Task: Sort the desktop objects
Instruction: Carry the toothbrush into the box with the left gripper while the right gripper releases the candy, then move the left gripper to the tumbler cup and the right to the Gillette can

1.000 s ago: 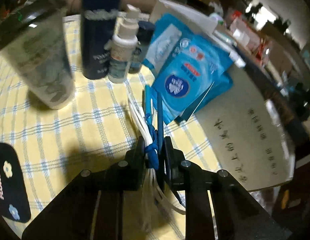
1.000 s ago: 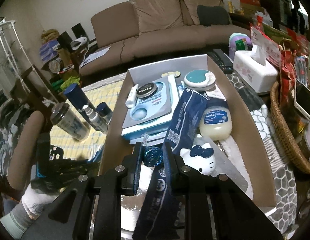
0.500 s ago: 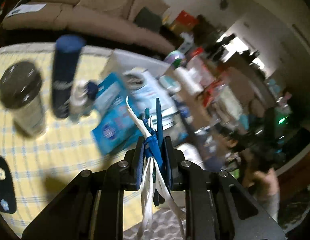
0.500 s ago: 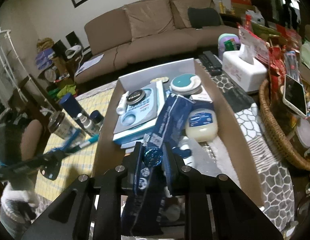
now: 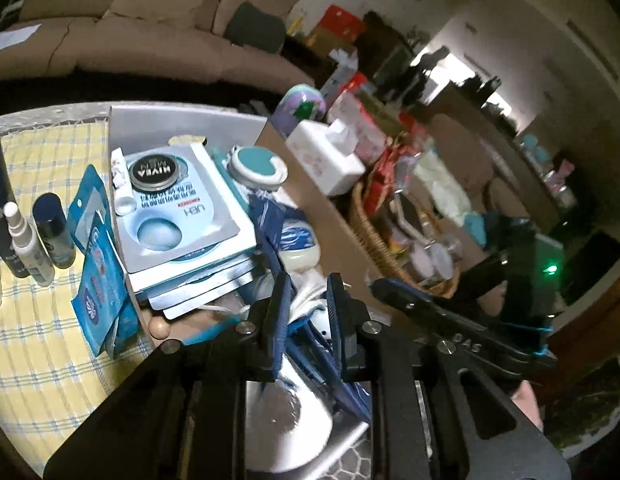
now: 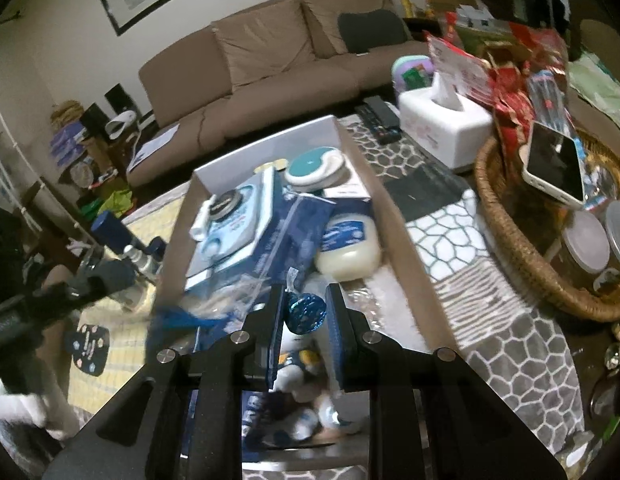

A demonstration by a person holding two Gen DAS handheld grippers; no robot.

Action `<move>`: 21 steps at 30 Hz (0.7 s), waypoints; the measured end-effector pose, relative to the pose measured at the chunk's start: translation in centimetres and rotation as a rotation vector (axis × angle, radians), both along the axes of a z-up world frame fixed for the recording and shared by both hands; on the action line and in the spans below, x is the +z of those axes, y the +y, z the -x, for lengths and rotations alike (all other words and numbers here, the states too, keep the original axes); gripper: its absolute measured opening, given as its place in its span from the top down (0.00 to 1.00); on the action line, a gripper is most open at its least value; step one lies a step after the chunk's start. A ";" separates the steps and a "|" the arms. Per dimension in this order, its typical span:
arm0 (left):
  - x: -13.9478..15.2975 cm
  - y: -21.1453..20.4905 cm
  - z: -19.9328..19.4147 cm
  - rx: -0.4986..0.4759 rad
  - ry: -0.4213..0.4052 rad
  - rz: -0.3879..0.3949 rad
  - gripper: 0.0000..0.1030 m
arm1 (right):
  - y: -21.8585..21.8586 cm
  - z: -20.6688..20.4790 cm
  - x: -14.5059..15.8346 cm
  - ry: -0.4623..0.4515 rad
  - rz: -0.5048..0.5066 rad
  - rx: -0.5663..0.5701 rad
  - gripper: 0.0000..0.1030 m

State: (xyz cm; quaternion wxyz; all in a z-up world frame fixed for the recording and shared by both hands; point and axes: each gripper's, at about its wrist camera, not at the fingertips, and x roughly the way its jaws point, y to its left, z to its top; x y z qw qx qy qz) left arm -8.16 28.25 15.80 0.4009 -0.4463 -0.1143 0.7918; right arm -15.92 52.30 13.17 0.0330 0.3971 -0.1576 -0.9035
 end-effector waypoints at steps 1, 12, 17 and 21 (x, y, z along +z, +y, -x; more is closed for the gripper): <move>-0.1 0.1 -0.1 0.002 -0.002 0.002 0.83 | 0.2 0.1 -0.3 -0.010 0.003 -0.001 0.80; -1.1 -1.5 -0.7 0.037 0.001 0.043 0.24 | 0.9 0.7 -1.4 -0.022 0.080 -0.019 0.53; -0.7 -2.3 -1.2 0.040 0.016 0.064 0.07 | 1.1 0.1 -0.3 0.007 0.091 -0.031 0.53; -0.1 -3.7 -1.7 0.047 0.062 0.100 0.00 | -0.1 0.1 0.5 0.020 0.063 -0.015 0.49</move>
